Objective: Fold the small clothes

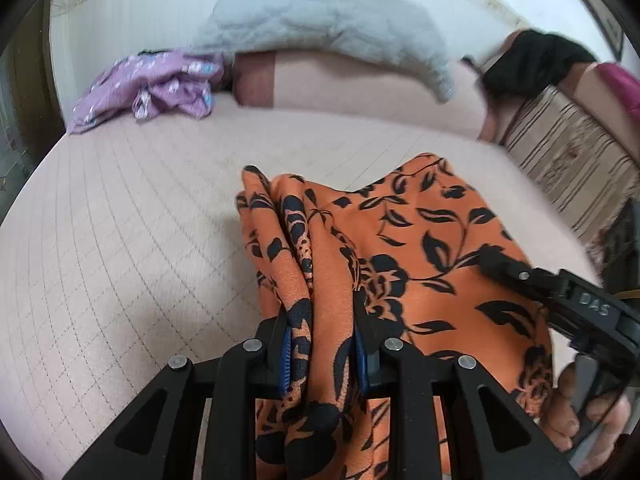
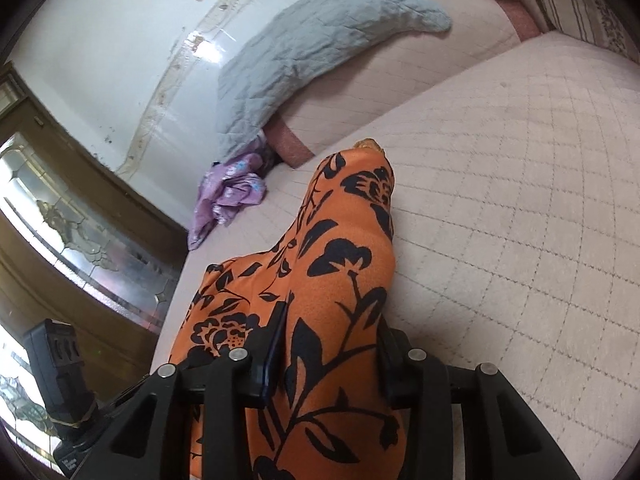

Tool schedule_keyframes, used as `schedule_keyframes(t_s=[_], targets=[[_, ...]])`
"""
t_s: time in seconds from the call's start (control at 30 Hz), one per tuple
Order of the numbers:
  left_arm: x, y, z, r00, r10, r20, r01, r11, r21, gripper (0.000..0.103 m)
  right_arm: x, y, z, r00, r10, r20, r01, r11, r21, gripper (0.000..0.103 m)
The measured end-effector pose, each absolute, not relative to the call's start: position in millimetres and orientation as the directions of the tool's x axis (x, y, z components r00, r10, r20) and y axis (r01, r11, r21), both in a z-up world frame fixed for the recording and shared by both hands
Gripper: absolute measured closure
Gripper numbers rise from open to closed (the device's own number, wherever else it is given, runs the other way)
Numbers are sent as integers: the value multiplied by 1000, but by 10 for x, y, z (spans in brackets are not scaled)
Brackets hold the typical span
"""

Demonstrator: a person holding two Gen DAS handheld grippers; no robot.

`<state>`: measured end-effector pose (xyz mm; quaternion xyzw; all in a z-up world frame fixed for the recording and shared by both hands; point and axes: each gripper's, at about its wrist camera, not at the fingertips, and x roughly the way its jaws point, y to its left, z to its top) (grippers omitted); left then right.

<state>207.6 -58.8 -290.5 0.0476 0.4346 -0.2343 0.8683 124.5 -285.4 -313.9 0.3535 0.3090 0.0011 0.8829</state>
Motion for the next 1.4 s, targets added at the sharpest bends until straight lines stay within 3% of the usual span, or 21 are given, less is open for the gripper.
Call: schedule_keyframes(t_s=[0.1,0.27,0.33,0.57,0.73,0.87,1.07,1.17,1.4], targets=[[2130,-643,-3088,506,-287,-813,425,904,-55,75,1335,-2891,-3314,768,207,-606,281,741,610,62],[2131,-642,-3200,519,-218,-827,407,913,14,47,1369,-2967,-3500,713,211,-669,371,697,614,52],[2104,-634,-3192,552,-174,-816,392,917,69,31,1347,-2952,-3486,708,188,-681,386,704,596,48],[1689,-363,-2814,698,-78,-712,324,921,216,25,909,-2761,-3097,760,19,-649,385,792,474,42],[1275,-186,-2314,793,-35,-608,210,953,220,14,492,-2581,-2720,836,-23,-548,310,844,437,41],[1020,-92,-1939,845,16,-534,128,964,232,9,124,-2399,-2510,854,-38,-520,292,861,417,38],[632,-61,-1416,893,-6,-450,107,975,197,1,-266,-2219,-2088,867,-80,-491,271,903,333,37],[441,-65,-1216,911,-38,-412,121,977,177,0,-461,-2109,-1834,884,-118,-452,262,926,271,32],[231,-51,-934,911,-80,-405,151,978,145,0,-781,-1870,-1475,907,-140,-397,230,954,191,31]])
